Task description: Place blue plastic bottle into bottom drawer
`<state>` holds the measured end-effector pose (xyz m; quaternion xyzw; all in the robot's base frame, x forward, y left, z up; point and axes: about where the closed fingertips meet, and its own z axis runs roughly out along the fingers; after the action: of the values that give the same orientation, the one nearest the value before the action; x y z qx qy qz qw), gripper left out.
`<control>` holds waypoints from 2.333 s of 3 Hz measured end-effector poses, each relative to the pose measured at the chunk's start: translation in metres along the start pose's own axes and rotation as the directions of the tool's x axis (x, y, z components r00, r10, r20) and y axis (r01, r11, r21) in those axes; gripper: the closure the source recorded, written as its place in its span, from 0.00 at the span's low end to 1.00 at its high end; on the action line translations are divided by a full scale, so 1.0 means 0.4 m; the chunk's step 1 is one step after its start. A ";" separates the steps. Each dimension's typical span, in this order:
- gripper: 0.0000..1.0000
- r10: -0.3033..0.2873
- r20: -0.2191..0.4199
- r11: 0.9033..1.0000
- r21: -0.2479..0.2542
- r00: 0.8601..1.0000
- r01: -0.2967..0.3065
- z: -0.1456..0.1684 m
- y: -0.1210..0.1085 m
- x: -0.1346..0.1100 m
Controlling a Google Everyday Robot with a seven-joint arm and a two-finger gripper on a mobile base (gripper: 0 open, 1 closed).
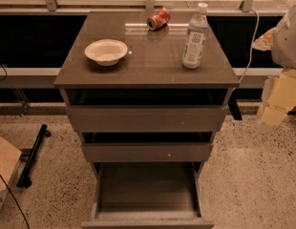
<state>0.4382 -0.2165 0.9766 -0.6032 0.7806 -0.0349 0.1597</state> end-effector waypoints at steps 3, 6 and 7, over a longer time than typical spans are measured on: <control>0.00 0.027 0.068 0.995 0.092 0.997 -0.034 0.030 -0.052 -0.054; 0.00 0.079 0.195 0.979 0.170 0.978 -0.113 0.074 -0.192 -0.084; 0.00 0.081 0.199 0.978 0.172 0.977 -0.116 0.076 -0.193 -0.086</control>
Offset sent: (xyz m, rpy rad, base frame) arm 0.0301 0.0192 -0.0047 0.0447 -0.1269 -0.0479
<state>0.5264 -0.2002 0.9741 -0.5470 0.7842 -0.0405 0.2901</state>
